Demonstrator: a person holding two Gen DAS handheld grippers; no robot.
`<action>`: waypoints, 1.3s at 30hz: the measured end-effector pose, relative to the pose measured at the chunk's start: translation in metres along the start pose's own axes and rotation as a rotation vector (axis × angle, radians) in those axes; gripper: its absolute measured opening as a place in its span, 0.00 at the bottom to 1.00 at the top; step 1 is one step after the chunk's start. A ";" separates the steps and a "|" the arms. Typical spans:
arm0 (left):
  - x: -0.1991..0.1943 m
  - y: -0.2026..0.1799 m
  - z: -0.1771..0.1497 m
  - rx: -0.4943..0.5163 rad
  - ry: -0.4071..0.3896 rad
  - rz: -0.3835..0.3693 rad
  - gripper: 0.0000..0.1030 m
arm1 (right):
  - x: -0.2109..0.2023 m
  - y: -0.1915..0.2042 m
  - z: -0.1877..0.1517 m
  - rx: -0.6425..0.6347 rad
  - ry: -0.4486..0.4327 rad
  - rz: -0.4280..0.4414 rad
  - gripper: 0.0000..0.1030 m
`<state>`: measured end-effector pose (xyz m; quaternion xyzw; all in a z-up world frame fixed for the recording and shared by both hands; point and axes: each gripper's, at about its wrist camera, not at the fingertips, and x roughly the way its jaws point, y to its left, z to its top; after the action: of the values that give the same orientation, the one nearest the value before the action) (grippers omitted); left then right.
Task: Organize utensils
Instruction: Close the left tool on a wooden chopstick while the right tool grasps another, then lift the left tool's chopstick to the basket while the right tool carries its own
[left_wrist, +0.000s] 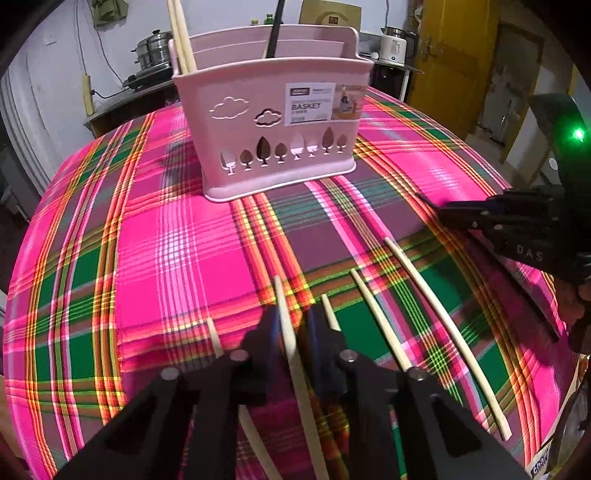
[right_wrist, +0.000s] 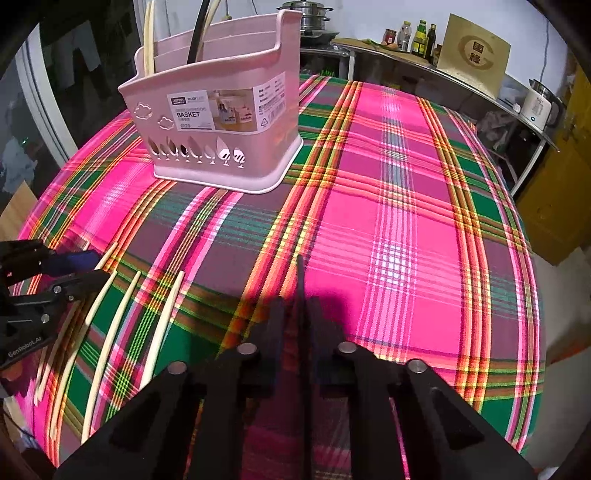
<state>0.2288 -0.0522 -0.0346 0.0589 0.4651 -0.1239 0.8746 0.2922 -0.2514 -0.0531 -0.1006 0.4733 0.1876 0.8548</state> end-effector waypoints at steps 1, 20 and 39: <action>0.000 -0.001 0.000 0.005 0.000 -0.001 0.10 | 0.000 0.001 0.001 -0.003 0.004 -0.008 0.04; -0.040 0.012 0.015 -0.036 -0.071 -0.089 0.06 | -0.054 0.005 0.010 0.052 -0.145 0.039 0.04; -0.118 0.024 0.035 -0.054 -0.256 -0.100 0.06 | -0.144 0.007 0.018 0.088 -0.386 0.060 0.04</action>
<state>0.2006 -0.0174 0.0823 -0.0041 0.3551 -0.1614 0.9208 0.2336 -0.2718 0.0784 -0.0111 0.3110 0.2079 0.9273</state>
